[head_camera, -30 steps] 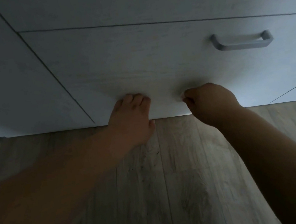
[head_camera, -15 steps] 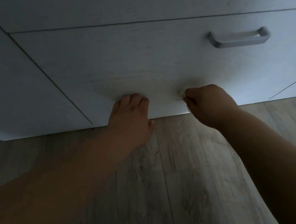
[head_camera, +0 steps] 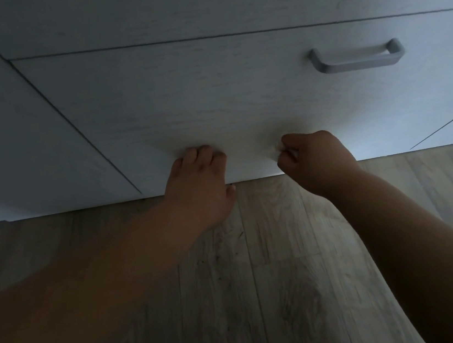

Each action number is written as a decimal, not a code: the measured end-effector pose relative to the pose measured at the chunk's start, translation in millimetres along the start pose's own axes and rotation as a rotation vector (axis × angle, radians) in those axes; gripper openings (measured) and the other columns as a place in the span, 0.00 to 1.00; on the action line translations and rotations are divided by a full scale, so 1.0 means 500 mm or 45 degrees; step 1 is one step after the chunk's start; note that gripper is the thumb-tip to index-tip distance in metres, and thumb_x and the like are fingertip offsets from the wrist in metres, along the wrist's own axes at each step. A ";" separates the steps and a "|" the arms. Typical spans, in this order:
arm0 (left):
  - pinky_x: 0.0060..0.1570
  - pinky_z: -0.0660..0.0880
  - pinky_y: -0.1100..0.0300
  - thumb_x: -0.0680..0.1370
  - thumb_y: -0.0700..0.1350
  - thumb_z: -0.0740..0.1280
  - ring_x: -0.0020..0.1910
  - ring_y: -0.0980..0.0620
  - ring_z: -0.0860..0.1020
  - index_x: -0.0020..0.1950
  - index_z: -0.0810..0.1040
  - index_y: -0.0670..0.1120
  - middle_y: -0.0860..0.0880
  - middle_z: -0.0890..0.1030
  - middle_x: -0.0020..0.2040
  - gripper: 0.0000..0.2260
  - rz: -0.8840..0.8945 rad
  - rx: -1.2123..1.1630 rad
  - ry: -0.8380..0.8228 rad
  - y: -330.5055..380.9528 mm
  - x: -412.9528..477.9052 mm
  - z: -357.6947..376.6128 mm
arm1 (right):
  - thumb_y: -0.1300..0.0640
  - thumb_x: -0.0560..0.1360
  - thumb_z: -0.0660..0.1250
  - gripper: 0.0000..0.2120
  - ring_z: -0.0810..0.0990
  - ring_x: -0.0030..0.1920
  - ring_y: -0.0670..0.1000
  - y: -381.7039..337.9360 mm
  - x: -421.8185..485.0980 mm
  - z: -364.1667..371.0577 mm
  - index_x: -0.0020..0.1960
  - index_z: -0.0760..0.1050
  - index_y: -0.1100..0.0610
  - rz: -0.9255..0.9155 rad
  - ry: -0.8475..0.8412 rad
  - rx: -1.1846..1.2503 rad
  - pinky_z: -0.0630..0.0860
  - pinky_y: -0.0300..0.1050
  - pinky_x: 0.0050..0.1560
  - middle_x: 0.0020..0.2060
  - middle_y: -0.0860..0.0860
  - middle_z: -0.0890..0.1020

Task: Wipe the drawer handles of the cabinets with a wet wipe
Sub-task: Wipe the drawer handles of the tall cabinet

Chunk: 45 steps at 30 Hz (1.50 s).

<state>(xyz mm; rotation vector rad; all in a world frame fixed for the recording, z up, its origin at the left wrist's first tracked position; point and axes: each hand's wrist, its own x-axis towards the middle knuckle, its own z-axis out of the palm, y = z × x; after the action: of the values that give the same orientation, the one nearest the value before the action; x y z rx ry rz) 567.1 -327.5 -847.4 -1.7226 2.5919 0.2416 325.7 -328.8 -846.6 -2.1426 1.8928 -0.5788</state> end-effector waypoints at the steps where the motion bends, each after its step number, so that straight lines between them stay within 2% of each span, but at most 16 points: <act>1: 0.71 0.62 0.48 0.81 0.59 0.62 0.73 0.43 0.63 0.79 0.65 0.46 0.46 0.67 0.74 0.29 0.001 0.014 -0.001 -0.002 0.000 0.000 | 0.56 0.77 0.65 0.11 0.72 0.25 0.47 0.001 0.001 0.000 0.36 0.74 0.53 -0.011 -0.009 -0.012 0.72 0.44 0.28 0.24 0.47 0.72; 3: 0.71 0.62 0.48 0.81 0.59 0.61 0.73 0.43 0.62 0.79 0.64 0.47 0.47 0.66 0.75 0.30 0.003 0.053 -0.006 -0.004 0.000 0.001 | 0.53 0.79 0.64 0.14 0.73 0.26 0.49 0.004 0.010 -0.001 0.36 0.73 0.54 -0.017 -0.058 -0.068 0.76 0.47 0.30 0.25 0.48 0.74; 6: 0.71 0.63 0.47 0.80 0.59 0.62 0.73 0.43 0.63 0.78 0.64 0.46 0.46 0.66 0.74 0.30 -0.012 0.057 0.007 0.001 -0.001 0.000 | 0.54 0.78 0.63 0.14 0.71 0.27 0.48 -0.008 0.017 -0.011 0.34 0.68 0.53 0.001 -0.101 -0.133 0.70 0.42 0.30 0.26 0.48 0.72; 9: 0.68 0.66 0.47 0.80 0.59 0.61 0.71 0.42 0.65 0.78 0.66 0.46 0.44 0.68 0.73 0.29 -0.038 0.043 0.003 0.013 0.000 -0.002 | 0.57 0.76 0.65 0.12 0.71 0.26 0.46 -0.011 -0.011 -0.014 0.34 0.70 0.50 0.049 -0.066 -0.037 0.76 0.48 0.33 0.24 0.47 0.73; 13: 0.65 0.69 0.47 0.80 0.60 0.60 0.68 0.39 0.68 0.78 0.64 0.46 0.40 0.72 0.68 0.30 -0.078 0.056 0.005 0.035 0.010 -0.008 | 0.60 0.75 0.68 0.24 0.72 0.27 0.42 -0.004 -0.045 -0.014 0.31 0.69 0.34 0.134 0.033 0.209 0.63 0.40 0.30 0.25 0.38 0.73; 17: 0.64 0.72 0.46 0.81 0.60 0.61 0.67 0.39 0.71 0.78 0.63 0.46 0.39 0.74 0.68 0.30 -0.084 0.064 -0.001 0.059 0.027 -0.015 | 0.59 0.74 0.68 0.20 0.68 0.26 0.48 0.023 -0.059 -0.019 0.30 0.63 0.49 0.235 0.136 0.166 0.68 0.46 0.30 0.23 0.48 0.68; 20: 0.63 0.72 0.47 0.81 0.60 0.61 0.65 0.40 0.74 0.77 0.64 0.46 0.41 0.77 0.67 0.29 -0.041 0.078 0.019 0.072 0.039 -0.020 | 0.59 0.74 0.68 0.22 0.67 0.26 0.47 0.052 -0.068 -0.027 0.29 0.59 0.51 0.295 0.188 0.088 0.65 0.44 0.30 0.23 0.48 0.66; 24: 0.55 0.76 0.47 0.80 0.60 0.64 0.59 0.38 0.78 0.71 0.69 0.42 0.39 0.80 0.60 0.28 -0.064 0.078 0.012 0.088 0.051 -0.029 | 0.58 0.75 0.67 0.12 0.73 0.29 0.51 0.078 -0.074 -0.034 0.33 0.73 0.56 0.358 0.155 0.011 0.71 0.47 0.31 0.26 0.49 0.74; 26: 0.50 0.78 0.46 0.80 0.58 0.65 0.56 0.38 0.79 0.71 0.70 0.41 0.39 0.81 0.59 0.27 -0.013 0.076 -0.001 0.093 0.056 -0.025 | 0.58 0.75 0.65 0.10 0.75 0.32 0.55 0.090 -0.073 -0.035 0.36 0.75 0.59 0.419 0.133 -0.048 0.73 0.49 0.32 0.28 0.52 0.76; 30: 0.50 0.77 0.45 0.79 0.56 0.67 0.58 0.37 0.79 0.74 0.69 0.42 0.38 0.80 0.61 0.28 0.052 0.044 0.013 0.114 0.064 -0.021 | 0.59 0.77 0.64 0.18 0.69 0.30 0.56 0.117 -0.063 -0.041 0.31 0.61 0.53 0.487 0.215 0.002 0.70 0.49 0.32 0.25 0.49 0.68; 32: 0.53 0.76 0.45 0.78 0.56 0.68 0.60 0.36 0.79 0.73 0.70 0.42 0.39 0.80 0.62 0.28 0.058 0.056 0.031 0.123 0.068 -0.019 | 0.59 0.78 0.63 0.14 0.73 0.33 0.55 0.122 -0.055 -0.047 0.34 0.70 0.52 0.444 0.196 0.100 0.74 0.49 0.35 0.28 0.49 0.74; 34: 0.55 0.75 0.44 0.77 0.56 0.70 0.59 0.36 0.79 0.71 0.71 0.42 0.38 0.80 0.62 0.28 0.061 0.072 0.041 0.125 0.071 -0.016 | 0.59 0.80 0.62 0.09 0.79 0.40 0.56 0.126 -0.043 -0.048 0.48 0.81 0.55 0.428 0.154 0.158 0.78 0.50 0.42 0.37 0.52 0.82; 36: 0.55 0.76 0.43 0.75 0.55 0.72 0.58 0.34 0.79 0.70 0.72 0.41 0.37 0.81 0.61 0.29 0.062 0.079 0.036 0.124 0.073 -0.009 | 0.59 0.81 0.60 0.12 0.80 0.44 0.58 0.125 -0.032 -0.051 0.57 0.82 0.56 0.449 0.112 0.143 0.78 0.50 0.45 0.43 0.55 0.84; 38: 0.53 0.76 0.42 0.74 0.55 0.73 0.57 0.34 0.79 0.70 0.72 0.40 0.36 0.80 0.60 0.30 0.061 0.088 0.027 0.126 0.070 -0.005 | 0.59 0.81 0.59 0.12 0.80 0.43 0.58 0.122 -0.034 -0.050 0.57 0.81 0.57 0.452 0.091 0.105 0.78 0.49 0.43 0.43 0.56 0.84; 42: 0.53 0.75 0.43 0.76 0.56 0.71 0.61 0.36 0.76 0.73 0.70 0.42 0.38 0.77 0.65 0.31 0.043 0.103 0.044 0.133 0.065 -0.003 | 0.56 0.80 0.61 0.08 0.75 0.34 0.53 0.116 -0.053 -0.043 0.44 0.74 0.55 0.521 0.115 0.072 0.67 0.44 0.32 0.31 0.49 0.74; 45: 0.55 0.73 0.43 0.77 0.57 0.69 0.64 0.37 0.74 0.74 0.68 0.44 0.40 0.76 0.66 0.30 0.037 0.062 0.050 0.131 0.066 -0.003 | 0.57 0.82 0.60 0.12 0.73 0.34 0.51 0.109 -0.045 -0.037 0.56 0.81 0.54 0.553 0.190 0.119 0.62 0.39 0.31 0.33 0.46 0.75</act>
<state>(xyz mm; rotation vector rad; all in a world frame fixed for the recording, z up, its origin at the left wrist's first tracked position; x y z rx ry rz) 494.2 -333.0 -841.7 -1.6925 2.6282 0.1457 266.8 -312.8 -856.0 -1.5955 2.2666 -0.7279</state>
